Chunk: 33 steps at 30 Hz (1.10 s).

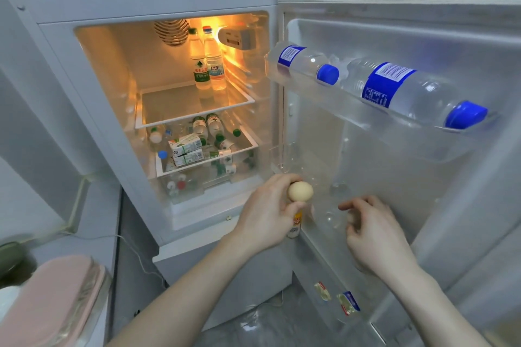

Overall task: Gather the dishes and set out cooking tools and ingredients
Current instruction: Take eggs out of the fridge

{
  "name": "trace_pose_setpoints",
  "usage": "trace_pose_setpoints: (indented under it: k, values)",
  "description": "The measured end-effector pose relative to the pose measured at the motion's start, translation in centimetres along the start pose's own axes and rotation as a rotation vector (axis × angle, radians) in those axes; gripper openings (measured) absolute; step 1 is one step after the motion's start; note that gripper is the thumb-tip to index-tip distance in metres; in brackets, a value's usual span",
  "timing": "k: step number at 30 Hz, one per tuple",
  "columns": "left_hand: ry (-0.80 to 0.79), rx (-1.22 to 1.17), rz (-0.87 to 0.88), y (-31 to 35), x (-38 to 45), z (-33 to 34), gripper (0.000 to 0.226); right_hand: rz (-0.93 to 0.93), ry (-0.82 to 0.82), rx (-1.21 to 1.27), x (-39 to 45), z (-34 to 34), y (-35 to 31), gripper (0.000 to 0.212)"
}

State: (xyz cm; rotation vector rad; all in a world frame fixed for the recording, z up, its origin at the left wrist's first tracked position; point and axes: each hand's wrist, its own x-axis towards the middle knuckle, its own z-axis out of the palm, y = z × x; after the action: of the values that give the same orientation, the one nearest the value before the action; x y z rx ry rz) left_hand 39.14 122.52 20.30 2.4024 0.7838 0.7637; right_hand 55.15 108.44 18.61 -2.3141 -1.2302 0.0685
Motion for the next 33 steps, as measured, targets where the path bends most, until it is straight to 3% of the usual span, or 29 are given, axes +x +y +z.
trace_pose_setpoints:
  k: [14, 18, 23, 29, 33]
  values:
    - [0.102, -0.072, -0.199, -2.3, -8.2, -4.8, 0.038, -0.024, -0.129, -0.123, 0.8, -1.1, -1.2, 0.033]
    - [0.139, -0.089, -0.248, -2.2, -10.0, -4.9, 0.038, -0.074, -0.042, 0.018, 0.2, -1.2, -1.4, 0.027]
    - [0.234, -0.095, -0.337, -1.3, -12.5, -5.4, 0.038, -0.300, 0.032, 0.345, -1.6, -2.7, -4.2, 0.029]
    - [0.420, -0.074, -0.536, 0.6, -17.7, -5.3, 0.039, -0.526, -0.249, 0.676, -3.5, -1.1, -7.7, 0.036]
    - [0.611, -0.068, -0.715, 2.9, -22.7, -3.5, 0.037, -0.653, -0.490, 0.745, -5.0, 1.0, -8.5, 0.036]
